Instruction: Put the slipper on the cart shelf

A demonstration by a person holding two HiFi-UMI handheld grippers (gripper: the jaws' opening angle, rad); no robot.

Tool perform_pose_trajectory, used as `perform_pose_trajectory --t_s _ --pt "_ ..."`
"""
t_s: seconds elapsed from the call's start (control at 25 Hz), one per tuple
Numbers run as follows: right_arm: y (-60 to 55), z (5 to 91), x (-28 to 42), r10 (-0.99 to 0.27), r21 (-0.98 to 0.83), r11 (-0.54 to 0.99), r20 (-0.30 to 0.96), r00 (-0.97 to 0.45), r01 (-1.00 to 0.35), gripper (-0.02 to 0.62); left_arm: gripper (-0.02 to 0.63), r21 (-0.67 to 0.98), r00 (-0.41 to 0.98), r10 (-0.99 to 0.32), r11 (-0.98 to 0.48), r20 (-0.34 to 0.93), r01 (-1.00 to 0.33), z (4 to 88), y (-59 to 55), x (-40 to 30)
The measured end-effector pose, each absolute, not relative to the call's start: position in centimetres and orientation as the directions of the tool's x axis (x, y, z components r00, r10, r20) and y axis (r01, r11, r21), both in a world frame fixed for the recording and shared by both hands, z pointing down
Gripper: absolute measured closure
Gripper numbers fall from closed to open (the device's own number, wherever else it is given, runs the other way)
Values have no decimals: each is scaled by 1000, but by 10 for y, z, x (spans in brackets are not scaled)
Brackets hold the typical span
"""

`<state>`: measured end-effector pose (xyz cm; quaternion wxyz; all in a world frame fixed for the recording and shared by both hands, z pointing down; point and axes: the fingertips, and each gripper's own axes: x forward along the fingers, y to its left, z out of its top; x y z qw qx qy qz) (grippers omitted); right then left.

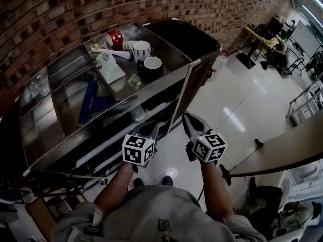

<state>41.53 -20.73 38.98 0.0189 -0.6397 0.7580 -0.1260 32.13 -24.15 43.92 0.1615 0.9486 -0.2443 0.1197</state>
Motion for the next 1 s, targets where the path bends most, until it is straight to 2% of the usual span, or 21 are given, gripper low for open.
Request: perform_pose_trajectory --t_s 1.0 --pt "-208 372 412 -971 -204 187 108 -212 -961 598 598 237 858 -430 -835 283 -496 422 -242 332"
